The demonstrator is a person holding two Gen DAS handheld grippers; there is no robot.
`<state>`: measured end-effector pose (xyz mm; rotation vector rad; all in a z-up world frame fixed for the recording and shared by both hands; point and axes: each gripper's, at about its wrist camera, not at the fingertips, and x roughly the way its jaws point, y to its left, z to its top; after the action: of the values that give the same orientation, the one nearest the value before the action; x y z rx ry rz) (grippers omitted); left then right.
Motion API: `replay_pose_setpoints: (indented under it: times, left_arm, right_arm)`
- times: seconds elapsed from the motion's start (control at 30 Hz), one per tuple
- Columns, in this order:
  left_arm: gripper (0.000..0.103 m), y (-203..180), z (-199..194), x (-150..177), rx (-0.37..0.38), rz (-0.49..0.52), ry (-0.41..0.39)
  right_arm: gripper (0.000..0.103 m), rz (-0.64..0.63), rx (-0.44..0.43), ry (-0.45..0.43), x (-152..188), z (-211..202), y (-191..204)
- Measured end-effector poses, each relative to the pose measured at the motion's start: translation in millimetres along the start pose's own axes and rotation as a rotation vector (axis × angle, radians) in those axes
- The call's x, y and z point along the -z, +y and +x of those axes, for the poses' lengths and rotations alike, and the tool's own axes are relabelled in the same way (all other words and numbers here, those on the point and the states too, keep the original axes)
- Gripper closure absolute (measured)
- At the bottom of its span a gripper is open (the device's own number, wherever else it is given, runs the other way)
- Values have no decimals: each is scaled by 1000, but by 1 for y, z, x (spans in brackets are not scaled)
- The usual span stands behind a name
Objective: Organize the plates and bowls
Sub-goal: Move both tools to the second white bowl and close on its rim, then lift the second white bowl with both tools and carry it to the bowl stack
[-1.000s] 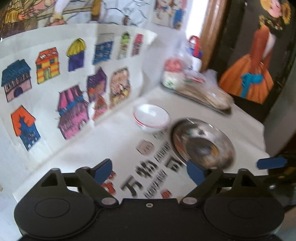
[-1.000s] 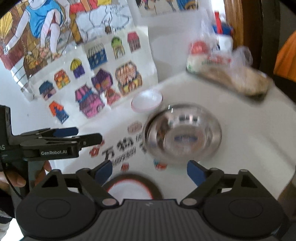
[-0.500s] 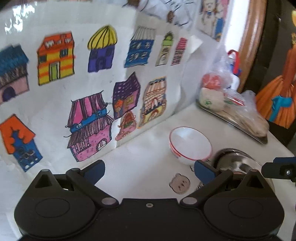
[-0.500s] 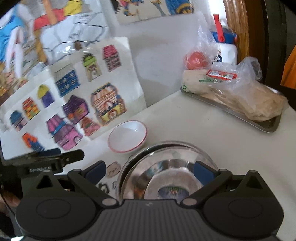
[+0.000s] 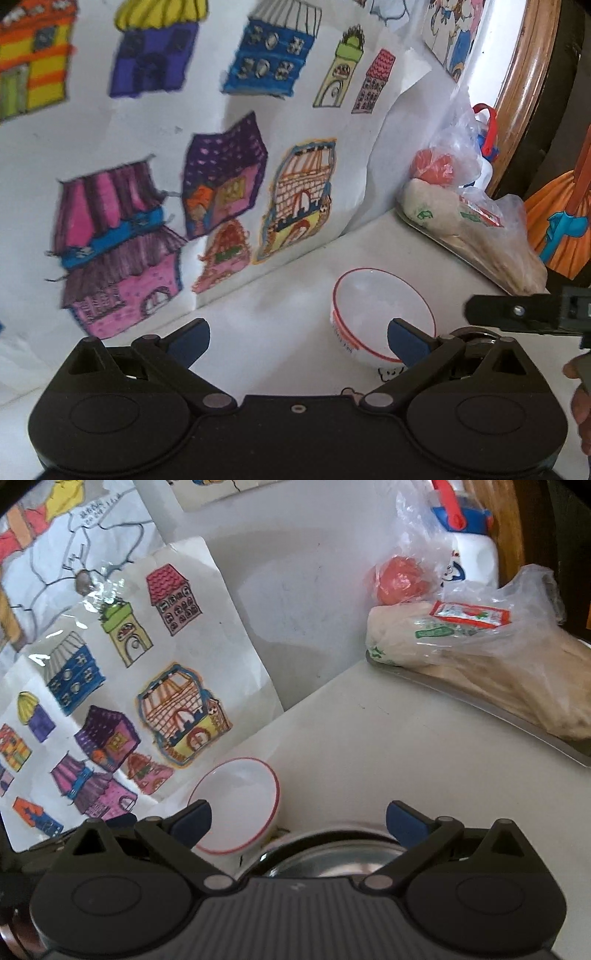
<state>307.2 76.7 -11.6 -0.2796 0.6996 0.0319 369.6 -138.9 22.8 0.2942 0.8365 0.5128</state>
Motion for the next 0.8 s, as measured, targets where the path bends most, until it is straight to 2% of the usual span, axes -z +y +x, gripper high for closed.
replay_pose_setpoints:
  times: [0.13,0.4,0.6,0.73,0.8]
  left_arm:
    - [2,-1,10,1,12,-11,1]
    - [14,2,21,7,36,-42,-6]
    - [21,-2,22,12,58,-20,-31]
    - [34,-2,22,14,86,-17,-36]
    - [37,-3,22,16,104,-11,-41]
  right_arm:
    - [12,-6,0,7,-4,16,-2]
    - [23,5,-6,46,-6,34,-3]
    - [44,-6,-23,64,-4,38,1]
    - [66,-12,-16,72,-3,39,6]
    - [71,-17,-28,78,-2,39,8]
